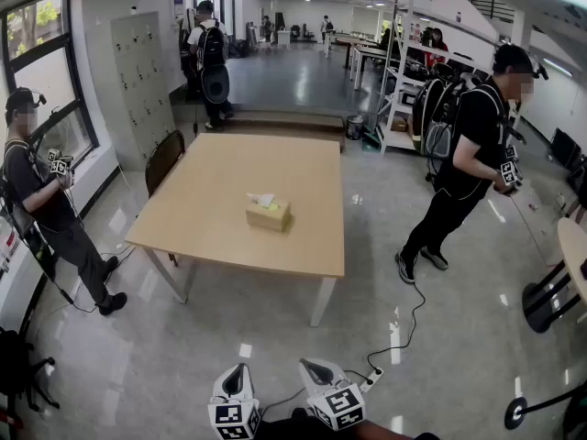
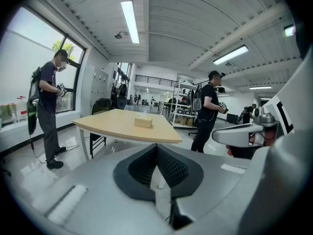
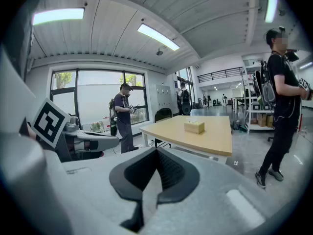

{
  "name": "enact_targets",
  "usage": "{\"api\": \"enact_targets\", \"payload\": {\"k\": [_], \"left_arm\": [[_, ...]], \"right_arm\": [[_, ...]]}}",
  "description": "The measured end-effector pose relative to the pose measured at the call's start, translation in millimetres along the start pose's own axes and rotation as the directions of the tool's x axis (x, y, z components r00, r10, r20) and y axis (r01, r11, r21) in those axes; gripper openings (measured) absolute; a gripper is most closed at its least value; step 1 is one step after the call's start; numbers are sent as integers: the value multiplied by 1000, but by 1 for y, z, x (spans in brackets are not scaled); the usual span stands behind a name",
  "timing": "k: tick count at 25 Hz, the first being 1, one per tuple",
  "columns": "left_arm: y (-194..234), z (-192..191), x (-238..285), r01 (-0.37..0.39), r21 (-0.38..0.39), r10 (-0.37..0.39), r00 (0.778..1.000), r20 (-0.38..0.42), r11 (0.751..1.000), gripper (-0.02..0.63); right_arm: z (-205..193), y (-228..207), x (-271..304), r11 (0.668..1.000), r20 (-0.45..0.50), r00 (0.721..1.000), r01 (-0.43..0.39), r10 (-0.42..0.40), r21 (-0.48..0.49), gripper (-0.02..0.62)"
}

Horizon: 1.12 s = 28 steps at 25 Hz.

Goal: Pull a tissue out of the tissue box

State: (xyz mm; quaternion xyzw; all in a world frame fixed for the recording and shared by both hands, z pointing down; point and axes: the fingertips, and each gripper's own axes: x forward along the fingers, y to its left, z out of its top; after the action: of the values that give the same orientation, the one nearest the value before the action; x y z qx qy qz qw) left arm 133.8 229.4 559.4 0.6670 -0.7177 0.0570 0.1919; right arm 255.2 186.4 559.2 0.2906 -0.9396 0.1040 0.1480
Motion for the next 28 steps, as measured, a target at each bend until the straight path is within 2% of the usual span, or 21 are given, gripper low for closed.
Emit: {"api": "enact_targets", "payload": {"k": [13,17,24,28], "left_arm": [[1,13,13,-23,2,23,1000,5,1000,18],[6,2,15,-28,-7,28,999,-21,1000,18],[28,5,19,-58,-22,57,997,-43,998,18],[40,15,32,-38,-16,37,999,-37,999,18]], "right_arm": [[-1,-10,10,1000,-12,1000,-12,12,9,-12],[-4,-10,17,999,-20,999,-25,26,21,-12],[2,-11,36,999,-35,999,-28,29,36,-12],[12,-15,53,999,-35,999,-1,3,51,-12]]}}
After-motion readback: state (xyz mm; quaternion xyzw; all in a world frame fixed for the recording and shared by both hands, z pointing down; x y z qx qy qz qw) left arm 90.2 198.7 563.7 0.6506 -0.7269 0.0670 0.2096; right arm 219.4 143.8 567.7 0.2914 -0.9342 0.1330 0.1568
